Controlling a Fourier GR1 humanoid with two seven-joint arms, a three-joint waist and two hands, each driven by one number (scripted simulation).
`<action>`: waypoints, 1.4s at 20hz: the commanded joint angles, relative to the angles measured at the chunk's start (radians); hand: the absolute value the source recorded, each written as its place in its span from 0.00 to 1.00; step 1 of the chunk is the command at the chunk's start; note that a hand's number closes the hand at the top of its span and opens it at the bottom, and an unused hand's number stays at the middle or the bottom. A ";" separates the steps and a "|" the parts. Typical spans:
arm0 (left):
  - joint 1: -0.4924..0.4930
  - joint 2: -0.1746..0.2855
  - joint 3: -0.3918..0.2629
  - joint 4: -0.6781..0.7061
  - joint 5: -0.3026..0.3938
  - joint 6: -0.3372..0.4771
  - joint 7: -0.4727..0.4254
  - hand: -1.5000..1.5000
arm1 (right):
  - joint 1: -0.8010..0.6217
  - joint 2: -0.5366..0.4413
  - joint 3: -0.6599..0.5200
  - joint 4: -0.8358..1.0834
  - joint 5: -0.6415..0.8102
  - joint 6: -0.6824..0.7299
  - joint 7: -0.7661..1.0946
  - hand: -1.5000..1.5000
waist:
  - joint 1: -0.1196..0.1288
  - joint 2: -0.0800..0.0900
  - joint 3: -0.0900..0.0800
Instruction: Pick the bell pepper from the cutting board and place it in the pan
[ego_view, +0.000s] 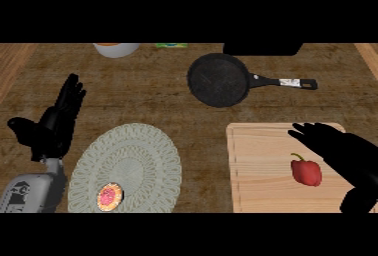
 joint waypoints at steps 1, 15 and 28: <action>0.020 -0.024 -0.017 -0.056 -0.019 0.013 0.028 0.50 | -0.058 0.029 0.055 0.101 0.110 -0.022 0.012 0.00 | 0.005 0.000 0.000; -0.066 -0.014 0.062 0.068 -0.037 -0.044 -0.011 0.50 | 0.012 0.122 0.088 0.153 0.284 -0.055 -0.034 0.00 | -0.004 0.000 0.000; 0.011 -0.033 0.063 -0.001 -0.043 -0.071 0.000 0.50 | -0.055 0.111 0.110 0.341 0.344 -0.100 -0.242 1.00 | 0.002 0.000 0.000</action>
